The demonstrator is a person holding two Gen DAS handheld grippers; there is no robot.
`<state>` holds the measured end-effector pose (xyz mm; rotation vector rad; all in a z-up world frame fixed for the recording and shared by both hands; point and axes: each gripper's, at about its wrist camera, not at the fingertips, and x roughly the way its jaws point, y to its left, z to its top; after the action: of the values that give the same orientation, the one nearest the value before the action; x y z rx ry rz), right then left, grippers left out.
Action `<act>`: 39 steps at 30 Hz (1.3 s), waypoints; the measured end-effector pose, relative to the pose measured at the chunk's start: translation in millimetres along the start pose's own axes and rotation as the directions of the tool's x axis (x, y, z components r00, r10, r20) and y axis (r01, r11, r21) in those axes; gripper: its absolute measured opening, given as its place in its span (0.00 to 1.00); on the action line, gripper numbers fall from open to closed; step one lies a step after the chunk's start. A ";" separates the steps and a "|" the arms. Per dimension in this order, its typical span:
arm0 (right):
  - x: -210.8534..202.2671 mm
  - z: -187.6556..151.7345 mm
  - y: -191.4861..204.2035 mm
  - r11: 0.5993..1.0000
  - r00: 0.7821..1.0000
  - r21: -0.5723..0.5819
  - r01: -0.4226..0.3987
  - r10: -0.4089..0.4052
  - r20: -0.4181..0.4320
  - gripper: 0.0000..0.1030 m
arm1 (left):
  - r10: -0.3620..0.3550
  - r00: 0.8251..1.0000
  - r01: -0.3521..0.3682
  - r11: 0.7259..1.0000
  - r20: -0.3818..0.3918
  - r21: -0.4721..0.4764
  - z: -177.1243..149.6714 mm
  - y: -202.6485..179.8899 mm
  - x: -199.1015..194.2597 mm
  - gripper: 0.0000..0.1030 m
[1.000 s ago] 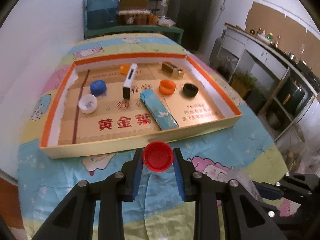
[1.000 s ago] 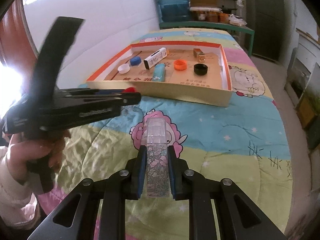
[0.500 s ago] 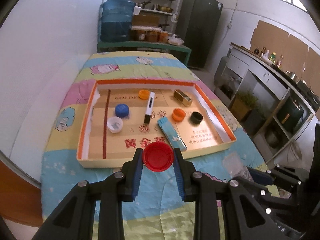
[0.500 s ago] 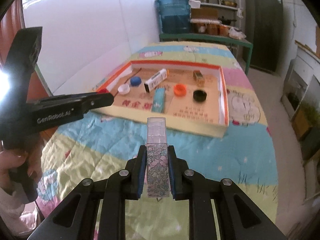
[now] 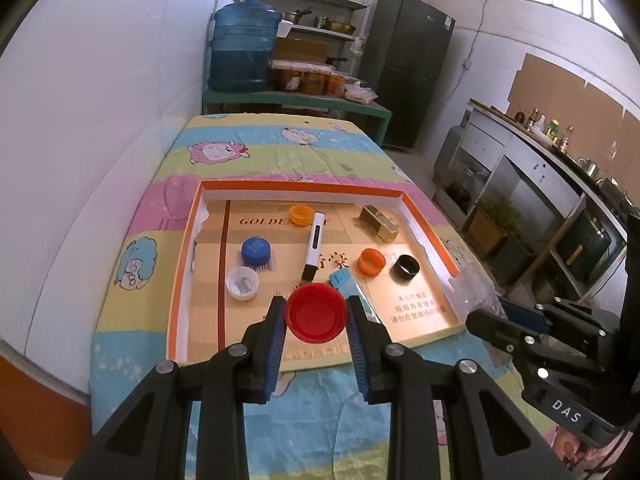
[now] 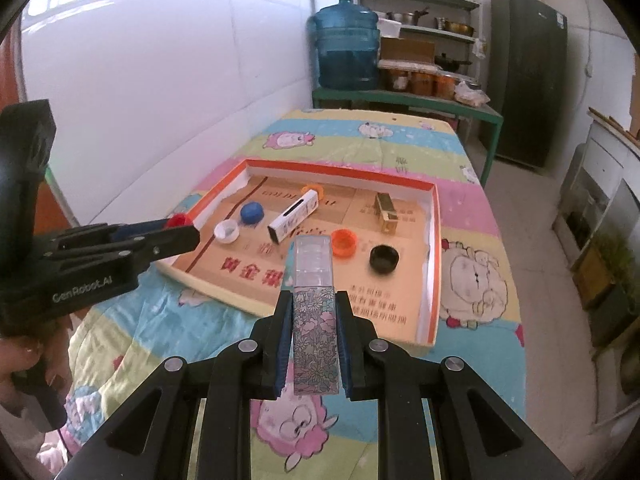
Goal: Organize rigid objects
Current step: 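Carry the clear tube with the right tool while the left tool carries the red cap into the tray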
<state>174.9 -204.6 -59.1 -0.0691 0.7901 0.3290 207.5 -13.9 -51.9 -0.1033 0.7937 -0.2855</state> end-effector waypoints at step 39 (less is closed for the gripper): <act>100.2 5.5 -33.7 1.000 0.988 0.013 0.002 0.000 -0.153 0.20 | 0.024 0.991 -0.023 1.000 -0.134 0.002 3.8 14.3 91.7 0.29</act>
<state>255.0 -209.0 -128.2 -0.0836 0.9441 0.3201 274.3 -26.9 -115.1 -0.0747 0.9279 -0.2724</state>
